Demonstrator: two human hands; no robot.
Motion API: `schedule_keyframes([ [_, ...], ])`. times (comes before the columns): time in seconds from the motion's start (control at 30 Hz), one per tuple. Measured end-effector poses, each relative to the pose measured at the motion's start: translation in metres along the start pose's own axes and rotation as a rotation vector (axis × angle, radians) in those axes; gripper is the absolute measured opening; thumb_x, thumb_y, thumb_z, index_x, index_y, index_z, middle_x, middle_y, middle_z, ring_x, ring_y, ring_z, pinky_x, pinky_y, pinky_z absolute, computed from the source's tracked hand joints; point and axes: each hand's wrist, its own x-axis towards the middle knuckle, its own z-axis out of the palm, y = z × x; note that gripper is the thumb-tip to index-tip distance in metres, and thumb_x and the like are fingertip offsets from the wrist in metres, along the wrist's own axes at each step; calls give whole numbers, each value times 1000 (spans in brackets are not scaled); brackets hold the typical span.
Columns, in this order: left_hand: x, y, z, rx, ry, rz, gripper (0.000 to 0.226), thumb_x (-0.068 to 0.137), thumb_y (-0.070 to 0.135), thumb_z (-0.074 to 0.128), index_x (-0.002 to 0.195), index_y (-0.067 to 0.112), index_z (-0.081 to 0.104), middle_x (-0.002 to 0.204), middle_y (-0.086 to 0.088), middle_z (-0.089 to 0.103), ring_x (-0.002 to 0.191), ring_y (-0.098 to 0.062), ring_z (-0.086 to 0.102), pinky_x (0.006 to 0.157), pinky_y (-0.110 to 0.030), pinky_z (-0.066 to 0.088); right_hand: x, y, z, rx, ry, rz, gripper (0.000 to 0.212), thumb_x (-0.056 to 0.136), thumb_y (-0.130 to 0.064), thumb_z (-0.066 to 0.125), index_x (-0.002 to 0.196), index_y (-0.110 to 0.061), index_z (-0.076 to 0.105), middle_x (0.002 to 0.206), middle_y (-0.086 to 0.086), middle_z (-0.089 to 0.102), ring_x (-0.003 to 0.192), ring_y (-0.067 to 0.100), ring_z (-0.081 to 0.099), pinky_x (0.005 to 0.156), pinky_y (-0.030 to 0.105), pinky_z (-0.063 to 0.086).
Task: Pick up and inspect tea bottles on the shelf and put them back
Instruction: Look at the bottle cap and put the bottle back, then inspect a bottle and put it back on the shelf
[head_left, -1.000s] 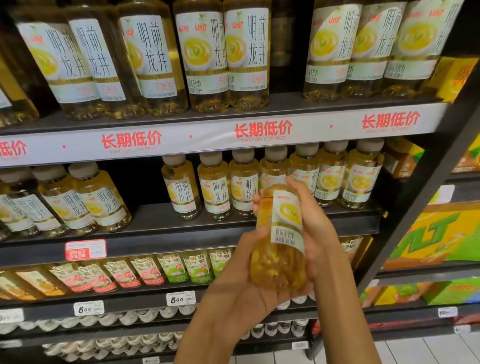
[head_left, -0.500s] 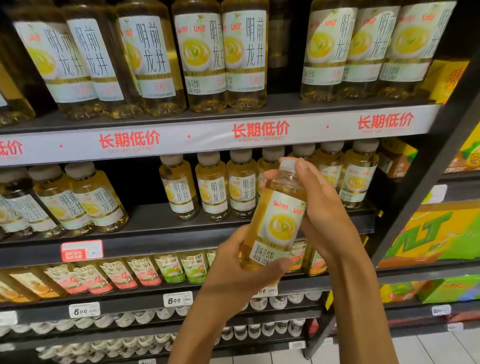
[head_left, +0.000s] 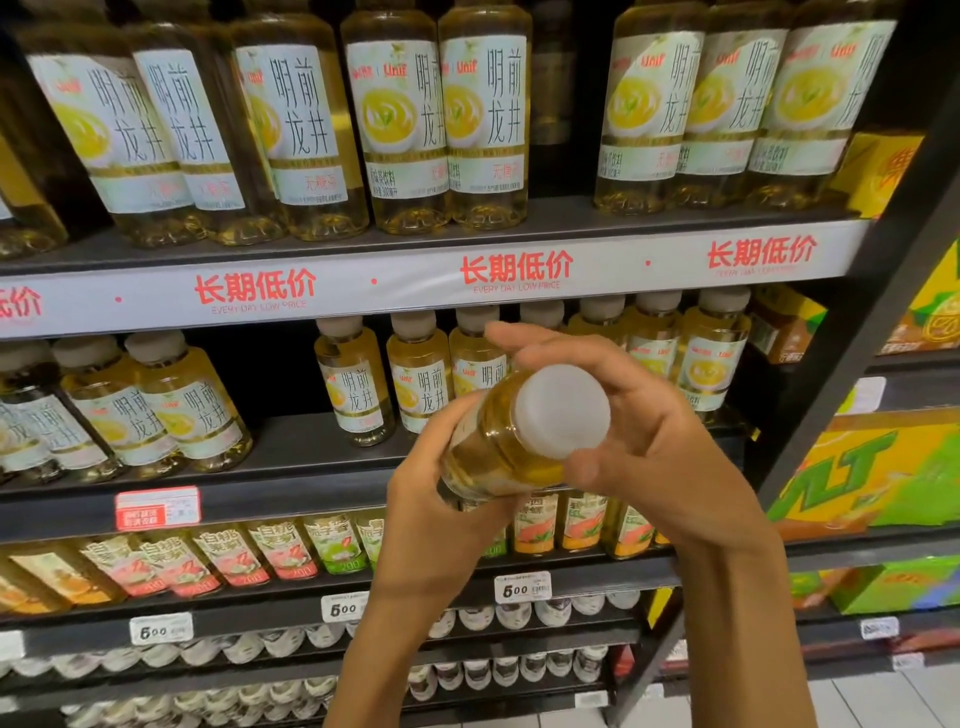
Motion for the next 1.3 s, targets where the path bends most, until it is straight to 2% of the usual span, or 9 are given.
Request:
schedule_keyframes([
  [0.2, -4, -5, -11, 68, -46, -22, 74, 62, 4, 87, 121, 33, 55, 118, 13, 64, 112, -5, 59, 86, -18, 51, -2, 3, -2, -41, -61, 26, 51, 75, -38, 74, 116, -10, 60, 126, -1, 60, 123, 24, 53, 94, 32, 47],
  [0.3, -6, 1, -13, -45, -177, -75, 71, 57, 21, 90, 121, 27, 60, 113, 8, 69, 106, -10, 64, 81, -18, 52, 1, 7, 2, 62, 107, 63, 54, 74, -51, 73, 112, -14, 64, 116, 8, 66, 114, 32, 59, 89, 44, 51],
  [0.5, -13, 18, -9, -340, -276, -221, 56, 63, 61, 77, 109, 30, 71, 106, 4, 73, 99, -13, 69, 78, -19, 53, 4, 17, 3, 352, 375, 149, 51, 86, -45, 52, 122, -9, 55, 109, 9, 71, 108, 28, 66, 84, 33, 54],
  [0.73, -11, 21, 5, -303, -264, -316, 66, 67, 63, 69, 117, 21, 59, 112, 3, 71, 106, -13, 66, 81, -21, 53, 5, 16, 6, 280, 462, 163, 46, 82, -43, 59, 117, -12, 60, 109, 7, 71, 103, 22, 67, 81, 31, 56],
  [0.87, -16, 23, 14, -354, -166, -434, 59, 76, 67, 59, 102, 15, 70, 93, -10, 74, 81, -21, 72, 64, -25, 56, 8, 14, 7, 242, 431, 219, 49, 79, -49, 58, 118, -19, 60, 110, 6, 72, 104, 19, 68, 81, 27, 55],
  [1.0, -20, 22, 8, -490, -239, -519, 65, 75, 70, 46, 95, 17, 75, 85, -19, 72, 62, -27, 69, 57, -33, 56, 9, 15, 7, 357, 411, 243, 55, 83, -48, 53, 124, -12, 56, 107, 13, 72, 106, 28, 67, 84, 34, 56],
  [1.13, -19, 23, 12, -330, -256, -466, 48, 75, 71, 36, 85, 45, 75, 86, 10, 76, 78, -4, 71, 65, -14, 52, 10, 16, 10, 343, 466, 228, 49, 80, -48, 58, 113, -13, 60, 90, 8, 73, 91, 23, 69, 77, 32, 56],
  [1.2, -17, 23, 15, -263, -205, -436, 52, 74, 65, 33, 84, 36, 75, 84, 15, 75, 79, 4, 68, 64, -6, 48, 10, 14, 11, 250, 493, 198, 44, 78, -47, 61, 110, -16, 62, 92, 5, 73, 91, 20, 69, 77, 31, 56],
  [1.3, -17, 22, 21, -246, -117, -385, 59, 74, 69, 33, 100, 31, 70, 93, 5, 75, 90, -6, 70, 80, -19, 53, 11, 10, 12, 199, 518, 191, 44, 80, -43, 59, 115, -17, 61, 97, 4, 75, 95, 17, 70, 75, 26, 56],
])
